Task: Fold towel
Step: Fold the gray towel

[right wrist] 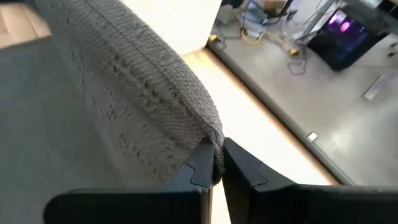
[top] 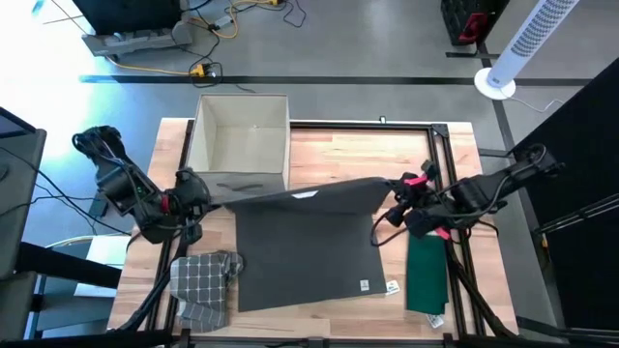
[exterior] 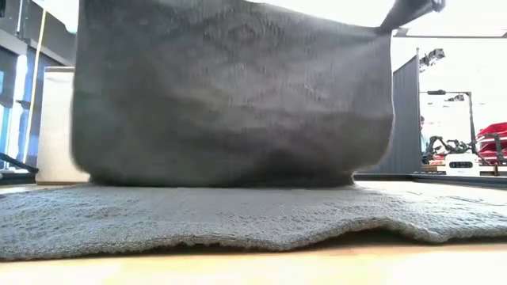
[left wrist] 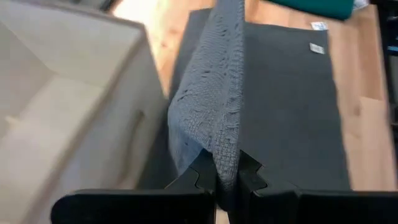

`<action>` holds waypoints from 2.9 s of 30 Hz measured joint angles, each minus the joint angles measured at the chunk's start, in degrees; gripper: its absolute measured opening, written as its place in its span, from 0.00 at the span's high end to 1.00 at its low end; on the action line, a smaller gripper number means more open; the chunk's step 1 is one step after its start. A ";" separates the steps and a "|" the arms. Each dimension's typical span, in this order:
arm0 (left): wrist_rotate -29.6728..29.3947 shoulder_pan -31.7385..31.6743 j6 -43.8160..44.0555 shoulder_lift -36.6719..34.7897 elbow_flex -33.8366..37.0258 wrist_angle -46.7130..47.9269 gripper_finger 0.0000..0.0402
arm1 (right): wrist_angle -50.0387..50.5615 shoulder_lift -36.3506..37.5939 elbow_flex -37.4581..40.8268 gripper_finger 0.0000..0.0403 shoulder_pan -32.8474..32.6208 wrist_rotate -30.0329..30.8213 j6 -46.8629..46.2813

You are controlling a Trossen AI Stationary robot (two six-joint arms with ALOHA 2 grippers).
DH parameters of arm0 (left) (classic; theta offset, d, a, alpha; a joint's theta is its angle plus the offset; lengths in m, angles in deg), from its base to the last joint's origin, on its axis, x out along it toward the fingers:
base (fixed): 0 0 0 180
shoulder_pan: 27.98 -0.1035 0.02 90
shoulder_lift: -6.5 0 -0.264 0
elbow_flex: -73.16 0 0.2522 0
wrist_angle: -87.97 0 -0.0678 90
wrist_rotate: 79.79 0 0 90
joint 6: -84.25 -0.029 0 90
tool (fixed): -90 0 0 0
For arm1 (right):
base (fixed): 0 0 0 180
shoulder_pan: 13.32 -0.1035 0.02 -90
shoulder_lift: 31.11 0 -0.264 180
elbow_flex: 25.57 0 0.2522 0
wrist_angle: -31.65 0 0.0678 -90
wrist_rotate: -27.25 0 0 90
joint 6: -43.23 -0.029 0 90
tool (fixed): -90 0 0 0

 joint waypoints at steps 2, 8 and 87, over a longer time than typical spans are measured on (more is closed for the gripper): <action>2.29 0.02 0.08 -0.90 3.45 -4.62 1.00 | -3.91 1.36 3.81 0.98 1.12 -2.11 1.81; 10.47 0.02 2.25 -0.85 11.04 -14.88 1.00 | -12.69 3.02 11.39 0.98 4.14 -15.83 5.43; 19.53 -7.10 15.02 28.68 35.17 -70.43 0.85 | -51.09 -13.09 30.62 0.96 2.91 -31.80 -1.05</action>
